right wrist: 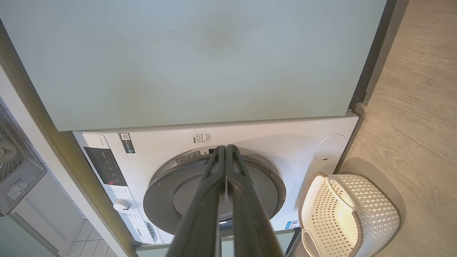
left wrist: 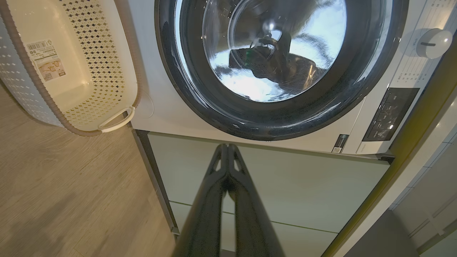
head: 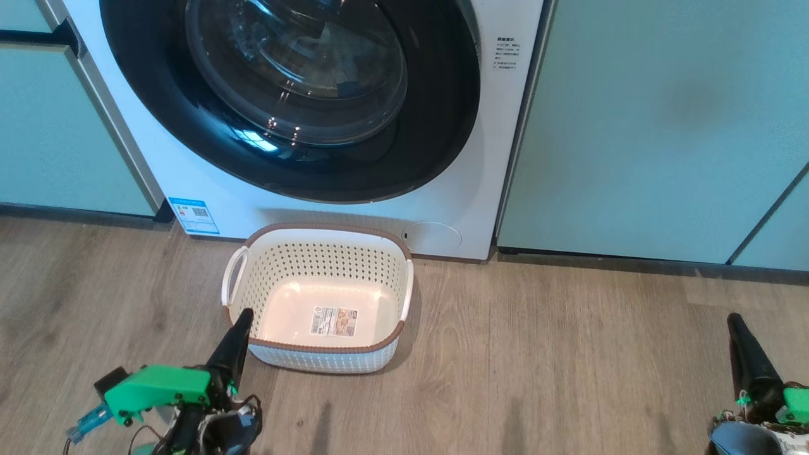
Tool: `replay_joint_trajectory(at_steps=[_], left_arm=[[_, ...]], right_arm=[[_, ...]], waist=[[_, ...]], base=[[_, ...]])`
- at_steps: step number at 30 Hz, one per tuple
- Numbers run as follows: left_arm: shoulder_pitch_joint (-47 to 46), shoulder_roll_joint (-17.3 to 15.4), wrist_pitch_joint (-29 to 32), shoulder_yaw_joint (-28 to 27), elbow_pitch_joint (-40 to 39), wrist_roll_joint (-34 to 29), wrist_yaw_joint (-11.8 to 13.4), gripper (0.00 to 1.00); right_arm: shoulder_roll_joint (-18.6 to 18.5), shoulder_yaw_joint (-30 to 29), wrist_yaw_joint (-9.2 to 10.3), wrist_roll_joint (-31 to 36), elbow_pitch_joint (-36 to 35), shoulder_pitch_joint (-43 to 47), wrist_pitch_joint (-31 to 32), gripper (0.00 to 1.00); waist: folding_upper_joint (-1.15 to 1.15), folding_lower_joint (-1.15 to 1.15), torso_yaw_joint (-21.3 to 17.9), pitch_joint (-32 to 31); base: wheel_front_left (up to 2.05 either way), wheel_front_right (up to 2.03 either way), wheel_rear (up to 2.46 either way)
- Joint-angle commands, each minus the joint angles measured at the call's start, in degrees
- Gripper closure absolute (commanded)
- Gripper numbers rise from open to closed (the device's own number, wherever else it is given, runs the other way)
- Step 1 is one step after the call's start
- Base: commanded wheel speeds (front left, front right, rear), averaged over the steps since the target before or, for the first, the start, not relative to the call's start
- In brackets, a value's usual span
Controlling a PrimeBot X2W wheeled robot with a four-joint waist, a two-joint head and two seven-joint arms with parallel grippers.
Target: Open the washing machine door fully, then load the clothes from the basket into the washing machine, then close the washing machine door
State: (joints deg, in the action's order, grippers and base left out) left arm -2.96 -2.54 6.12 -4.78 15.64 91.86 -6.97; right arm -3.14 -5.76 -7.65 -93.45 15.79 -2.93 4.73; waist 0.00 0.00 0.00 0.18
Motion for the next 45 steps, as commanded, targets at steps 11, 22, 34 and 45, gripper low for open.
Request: replay_joint_trajectory(at_steps=[11, 22, 34, 45], left_arm=[[-3.2, -0.3, 0.4, -1.8, -1.6, 0.3, -0.5, 1.0], [-3.2, -0.3, 0.4, -1.8, -1.6, 0.3, -0.5, 1.0], [-3.2, -0.3, 0.4, -1.8, -1.6, 0.3, -0.5, 1.0], [-3.2, -0.3, 0.4, -1.8, -1.6, 0.3, -0.5, 1.0]], right_arm=[[-0.7, 0.6, 0.16, 0.2, -1.8, -3.1, 0.7, 1.0], [-0.6, 0.4, 0.16, 0.3, -1.8, -3.2, 0.8, 1.0], [-0.5, 0.2, 0.16, 0.5, -1.8, -3.2, 1.0, 1.0], [-0.4, 0.1, 0.16, 0.6, -1.8, -3.2, 1.1, 1.0]], waist=[[0.0, 0.0, 0.0, 0.0], [0.0, 0.0, 0.0, 0.0], [0.0, 0.0, 0.0, 0.0], [0.0, 0.0, 0.0, 0.0]], base=[[0.0, 0.0, 0.0], [0.0, 0.0, 0.0], [0.0, 0.0, 0.0], [0.0, 0.0, 0.0]])
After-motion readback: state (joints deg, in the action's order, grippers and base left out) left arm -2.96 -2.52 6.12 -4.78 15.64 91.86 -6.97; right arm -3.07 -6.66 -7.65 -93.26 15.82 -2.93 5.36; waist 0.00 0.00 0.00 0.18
